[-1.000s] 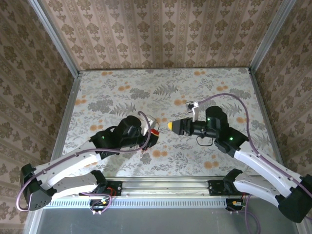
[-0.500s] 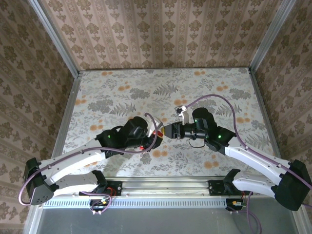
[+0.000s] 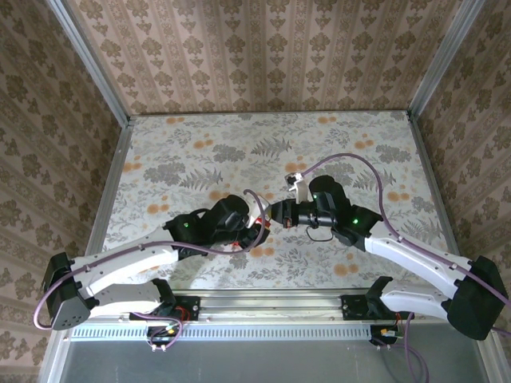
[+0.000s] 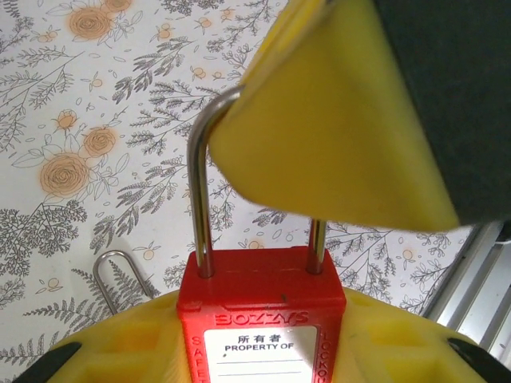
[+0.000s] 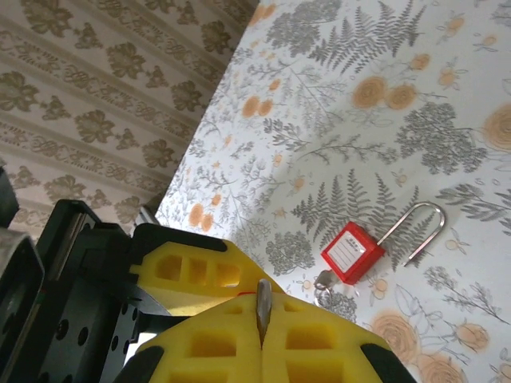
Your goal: Unlock with the key
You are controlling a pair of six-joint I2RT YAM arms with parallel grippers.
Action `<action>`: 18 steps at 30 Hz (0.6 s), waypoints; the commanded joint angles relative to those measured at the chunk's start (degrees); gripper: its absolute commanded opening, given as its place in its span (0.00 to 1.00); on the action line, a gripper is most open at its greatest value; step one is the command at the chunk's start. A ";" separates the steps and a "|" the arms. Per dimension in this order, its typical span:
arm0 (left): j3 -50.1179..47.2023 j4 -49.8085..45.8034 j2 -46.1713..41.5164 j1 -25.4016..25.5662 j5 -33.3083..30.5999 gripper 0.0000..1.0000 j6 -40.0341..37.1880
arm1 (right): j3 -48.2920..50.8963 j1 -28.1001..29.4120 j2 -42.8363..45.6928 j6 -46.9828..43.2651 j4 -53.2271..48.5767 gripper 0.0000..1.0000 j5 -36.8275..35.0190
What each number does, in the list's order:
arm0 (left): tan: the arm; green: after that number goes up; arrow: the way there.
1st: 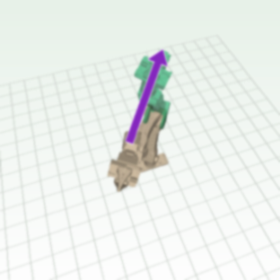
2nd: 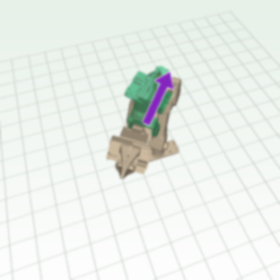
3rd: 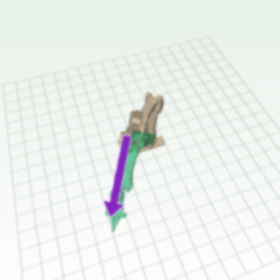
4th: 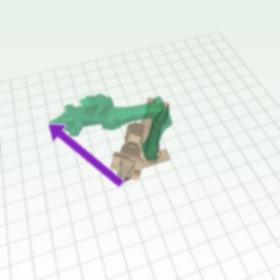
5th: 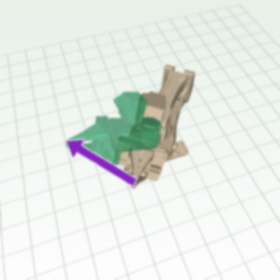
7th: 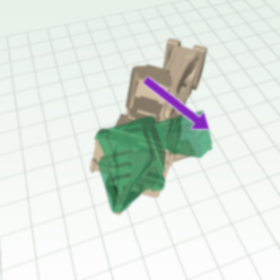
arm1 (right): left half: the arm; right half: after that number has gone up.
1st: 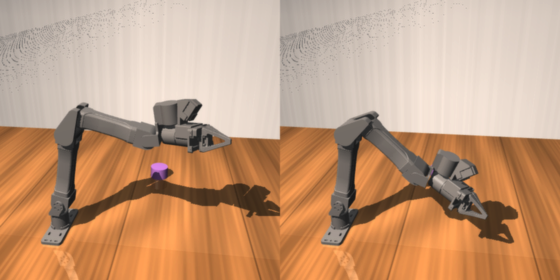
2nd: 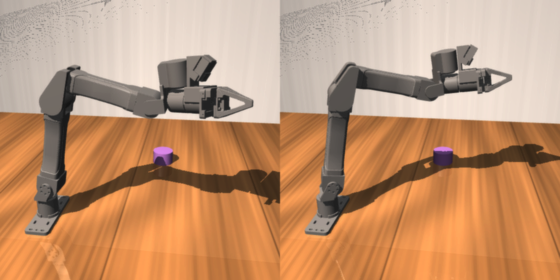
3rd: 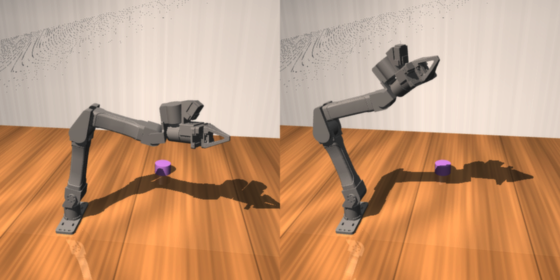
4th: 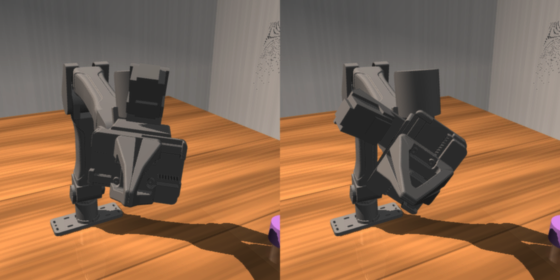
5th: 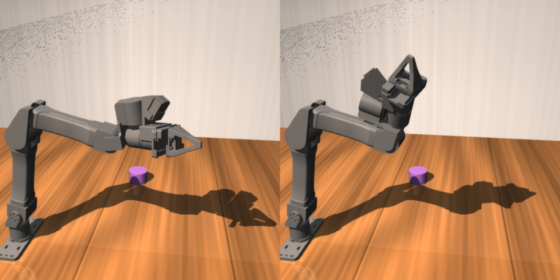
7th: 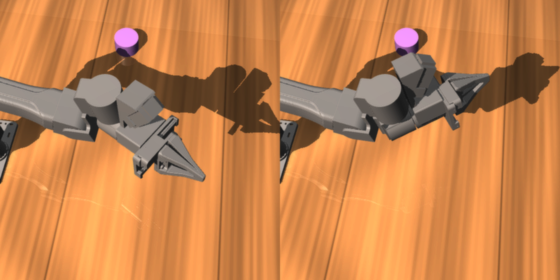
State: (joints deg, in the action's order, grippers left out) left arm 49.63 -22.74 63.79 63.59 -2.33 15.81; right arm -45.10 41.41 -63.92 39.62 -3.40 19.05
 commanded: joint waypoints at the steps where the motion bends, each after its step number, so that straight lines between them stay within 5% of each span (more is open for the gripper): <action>1: -2.39 0.44 -1.08 1.05 -2.05 0.00 1.48 | -1.01 -2.60 1.05 2.07 -6.50 0.00 -8.14; 9: -5.45 0.57 -0.42 2.53 -3.66 0.00 3.45 | -1.34 -3.45 0.69 4.93 -9.05 0.00 -9.30; 10: -5.12 0.14 -0.43 2.52 -3.89 0.00 3.19 | -1.56 -3.46 0.35 5.36 -10.04 0.05 -9.29; 13: -3.91 -0.90 -0.29 2.52 -4.02 0.00 2.16 | -1.54 -3.75 1.19 5.69 -12.40 0.45 -10.92; 18: -2.98 -1.60 1.23 2.58 -2.92 0.00 1.15 | 1.20 -8.27 6.02 6.69 -14.99 0.63 -12.12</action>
State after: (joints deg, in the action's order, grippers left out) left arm 45.23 -22.59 64.10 65.93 -4.82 17.74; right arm -45.12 35.22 -61.49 45.25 -14.79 10.70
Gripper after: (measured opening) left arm 0.369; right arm 0.601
